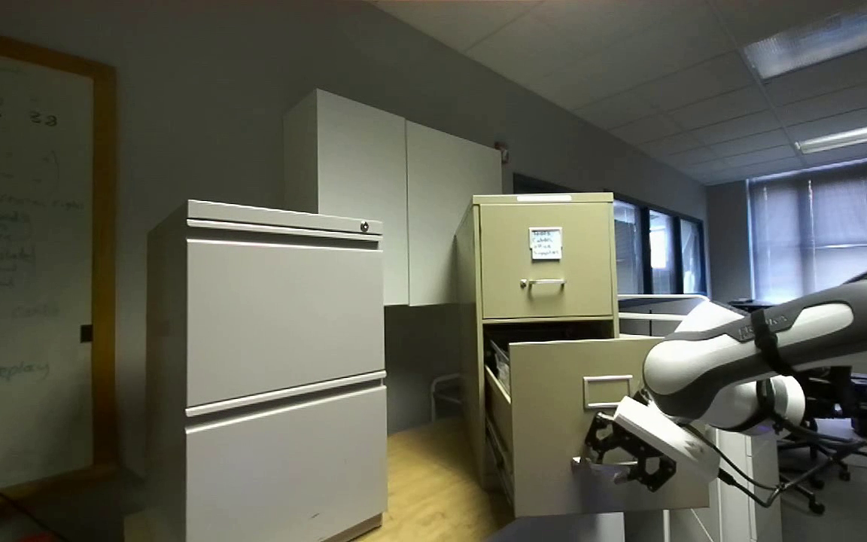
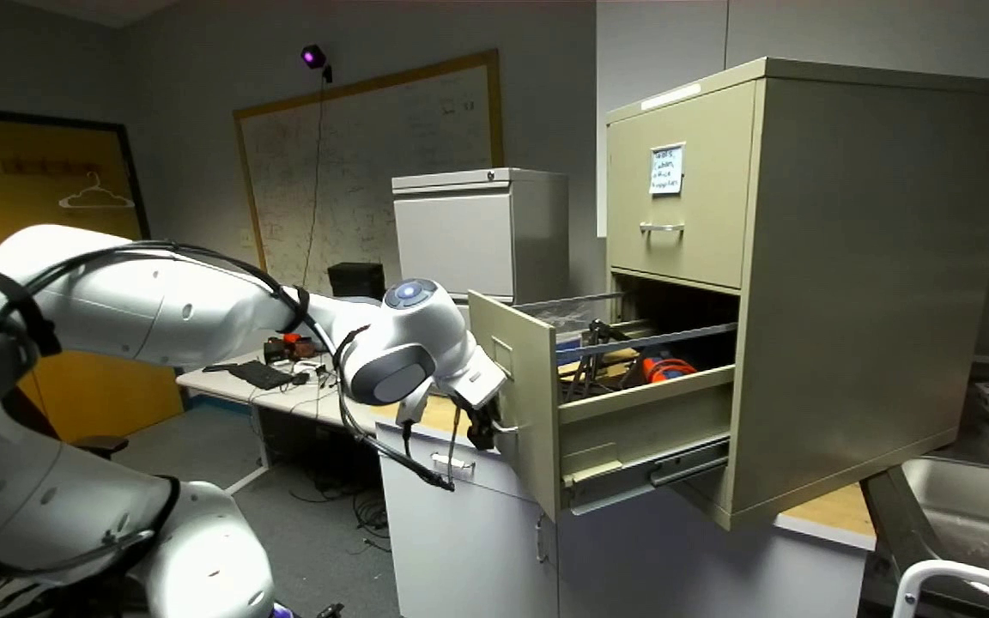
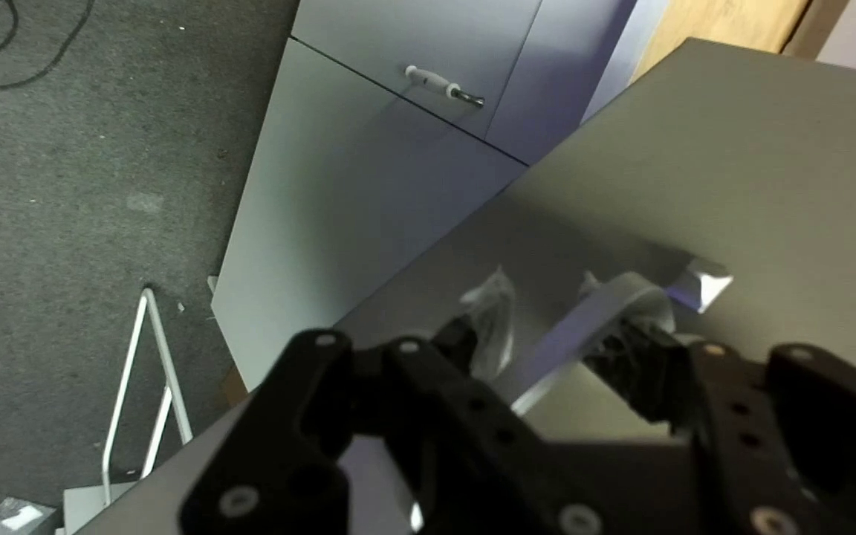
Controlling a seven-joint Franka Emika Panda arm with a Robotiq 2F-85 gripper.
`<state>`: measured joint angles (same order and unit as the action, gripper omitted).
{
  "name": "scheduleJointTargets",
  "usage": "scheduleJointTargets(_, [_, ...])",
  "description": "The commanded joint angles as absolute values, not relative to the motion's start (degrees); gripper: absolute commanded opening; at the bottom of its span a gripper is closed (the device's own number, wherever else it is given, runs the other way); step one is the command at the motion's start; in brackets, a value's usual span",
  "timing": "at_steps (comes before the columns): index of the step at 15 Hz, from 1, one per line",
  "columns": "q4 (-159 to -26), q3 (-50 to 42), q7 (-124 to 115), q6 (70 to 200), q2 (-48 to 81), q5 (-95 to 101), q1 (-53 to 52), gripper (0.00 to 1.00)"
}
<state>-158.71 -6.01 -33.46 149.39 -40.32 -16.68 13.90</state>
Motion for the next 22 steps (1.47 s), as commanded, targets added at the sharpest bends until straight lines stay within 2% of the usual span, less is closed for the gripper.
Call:
scheduleJointTargets(1, [-158.1, -1.0, -32.8, 144.0, -39.8, -13.1, 15.0, 0.66])
scheduleJointTargets(6, [-159.0, 7.0, -35.6, 147.3, -45.0, -4.5, 19.1, 0.99])
scheduleJointTargets(10, [-159.1, 11.3, -40.1, 145.5, -49.6, 0.0, 20.8, 0.99])
scheduleJointTargets(18, [-157.8, 13.6, -42.2, 136.2, -55.5, 5.3, 20.2, 1.0])
scheduleJointTargets(22, [-153.3, 16.3, -43.9, 142.8, -55.8, 5.3, 18.5, 1.0])
